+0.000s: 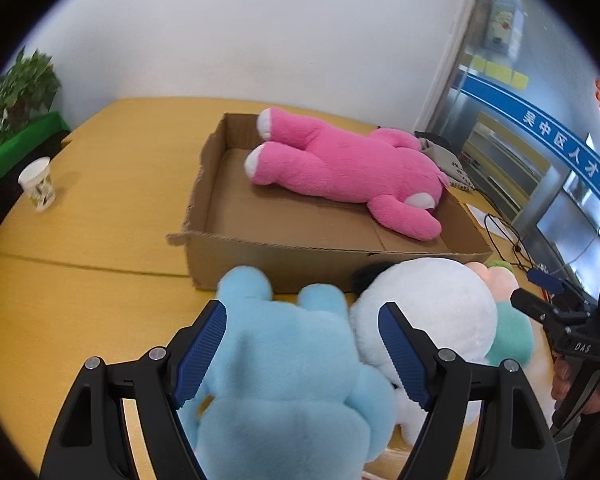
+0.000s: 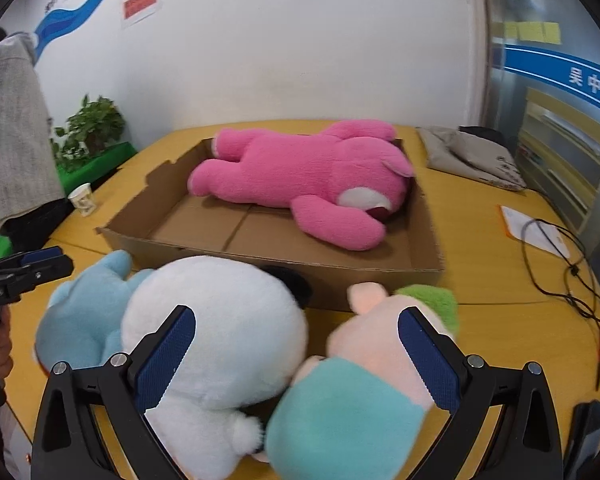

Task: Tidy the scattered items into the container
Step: 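Close the left gripper on the light blue bear while the right gripper clamps it, then lift the blue bear with both grippers, lower it into the box, open both, then move both open grippers onto the white panda plush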

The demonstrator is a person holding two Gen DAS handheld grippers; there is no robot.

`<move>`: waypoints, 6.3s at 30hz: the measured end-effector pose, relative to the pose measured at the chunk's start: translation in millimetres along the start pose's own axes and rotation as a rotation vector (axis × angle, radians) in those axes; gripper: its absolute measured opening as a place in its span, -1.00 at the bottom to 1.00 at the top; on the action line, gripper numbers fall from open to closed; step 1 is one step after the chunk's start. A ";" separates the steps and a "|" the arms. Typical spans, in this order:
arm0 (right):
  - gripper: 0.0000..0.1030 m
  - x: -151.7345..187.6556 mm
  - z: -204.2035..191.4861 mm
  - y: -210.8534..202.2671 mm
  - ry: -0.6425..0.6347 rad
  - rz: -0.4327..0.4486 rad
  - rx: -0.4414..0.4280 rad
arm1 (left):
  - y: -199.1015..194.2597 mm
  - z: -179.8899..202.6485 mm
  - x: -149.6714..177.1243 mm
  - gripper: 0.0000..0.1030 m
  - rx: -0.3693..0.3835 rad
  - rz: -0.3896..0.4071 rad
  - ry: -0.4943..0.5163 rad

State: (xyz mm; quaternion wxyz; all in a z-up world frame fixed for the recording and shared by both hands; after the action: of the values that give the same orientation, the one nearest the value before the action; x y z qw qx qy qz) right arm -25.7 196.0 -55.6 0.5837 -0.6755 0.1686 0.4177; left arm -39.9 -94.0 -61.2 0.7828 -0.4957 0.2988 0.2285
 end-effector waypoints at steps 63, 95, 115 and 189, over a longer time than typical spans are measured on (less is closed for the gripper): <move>0.56 23.0 -227.6 -51.8 -0.453 0.223 -0.393 | -48.9 -27.3 -22.3 -0.69 0.075 -0.007 0.057; 0.56 -152.0 -163.0 18.8 -0.508 0.247 -0.288 | 54.4 0.2 -182.2 -0.69 0.154 0.027 0.155; 0.57 -130.1 -166.5 152.5 -0.516 -0.011 -0.417 | 140.5 -73.2 -109.2 -0.69 0.054 -0.193 0.013; 0.99 -23.9 -6.8 -30.6 -0.152 0.083 -0.100 | 35.6 99.6 2.2 0.52 0.215 -0.060 -0.006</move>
State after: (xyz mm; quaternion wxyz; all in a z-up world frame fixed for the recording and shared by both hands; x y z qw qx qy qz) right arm -15.4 191.5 -17.8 0.5425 -0.6625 0.1306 0.4997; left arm -37.6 11.4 -52.6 0.8388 -0.4169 0.3043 0.1731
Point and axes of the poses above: each gripper's, at about its wrist camera, not at the fingertips, and y roughly the way its jaws point, z to its right, x to its underside, the point moved 7 cm from there along y, roughly the way its jaws point, and after that the axes turned 7 degrees about x, right-handed, at the moved point
